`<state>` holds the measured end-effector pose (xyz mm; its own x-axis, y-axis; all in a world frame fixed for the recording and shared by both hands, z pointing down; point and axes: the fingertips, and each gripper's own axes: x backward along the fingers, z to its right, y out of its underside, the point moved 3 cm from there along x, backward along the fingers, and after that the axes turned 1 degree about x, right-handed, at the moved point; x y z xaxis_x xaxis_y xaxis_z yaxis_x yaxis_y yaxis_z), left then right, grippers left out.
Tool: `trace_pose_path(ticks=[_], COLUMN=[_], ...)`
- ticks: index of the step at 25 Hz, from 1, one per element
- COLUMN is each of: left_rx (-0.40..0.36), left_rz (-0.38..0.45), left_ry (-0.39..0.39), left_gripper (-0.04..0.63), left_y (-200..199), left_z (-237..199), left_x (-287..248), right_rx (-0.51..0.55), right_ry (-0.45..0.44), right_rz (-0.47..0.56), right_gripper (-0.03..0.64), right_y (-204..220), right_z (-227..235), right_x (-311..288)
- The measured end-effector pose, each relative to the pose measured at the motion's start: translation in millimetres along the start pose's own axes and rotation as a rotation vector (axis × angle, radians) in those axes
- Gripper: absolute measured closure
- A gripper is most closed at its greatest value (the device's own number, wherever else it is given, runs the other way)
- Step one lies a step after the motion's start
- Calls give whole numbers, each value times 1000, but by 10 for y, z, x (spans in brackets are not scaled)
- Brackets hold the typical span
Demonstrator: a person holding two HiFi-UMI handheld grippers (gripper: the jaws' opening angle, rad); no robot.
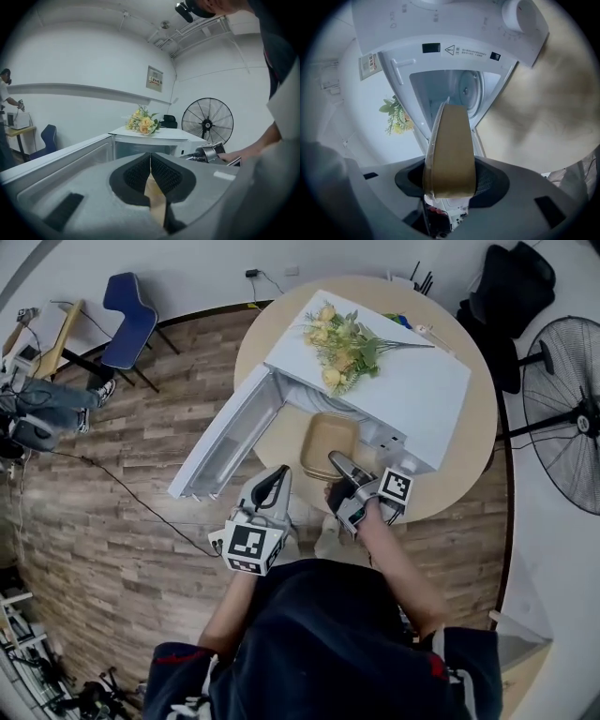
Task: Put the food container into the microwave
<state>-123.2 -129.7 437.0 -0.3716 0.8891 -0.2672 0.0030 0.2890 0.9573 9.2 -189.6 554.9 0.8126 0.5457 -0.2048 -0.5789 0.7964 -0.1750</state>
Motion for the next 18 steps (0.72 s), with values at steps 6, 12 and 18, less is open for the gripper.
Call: trace_pose_path(ticks=[6, 12, 18], left_rx=[-3, 7, -18], left_rz=[-40, -87, -128], left_ry=[75, 160, 202], left_gripper=[577, 577, 577], left_y=[110, 281, 410], left_z=[-132, -101, -155], left_x=[-72, -146, -179], right_rx=[-54, -83, -57], right_ry=[-18, -17, -28], right_rz=[98, 156, 194], right_gripper=[405, 406, 405], right_y=[-116, -231, -353], right_z=[112, 295, 405], right_x=[-160, -333, -510])
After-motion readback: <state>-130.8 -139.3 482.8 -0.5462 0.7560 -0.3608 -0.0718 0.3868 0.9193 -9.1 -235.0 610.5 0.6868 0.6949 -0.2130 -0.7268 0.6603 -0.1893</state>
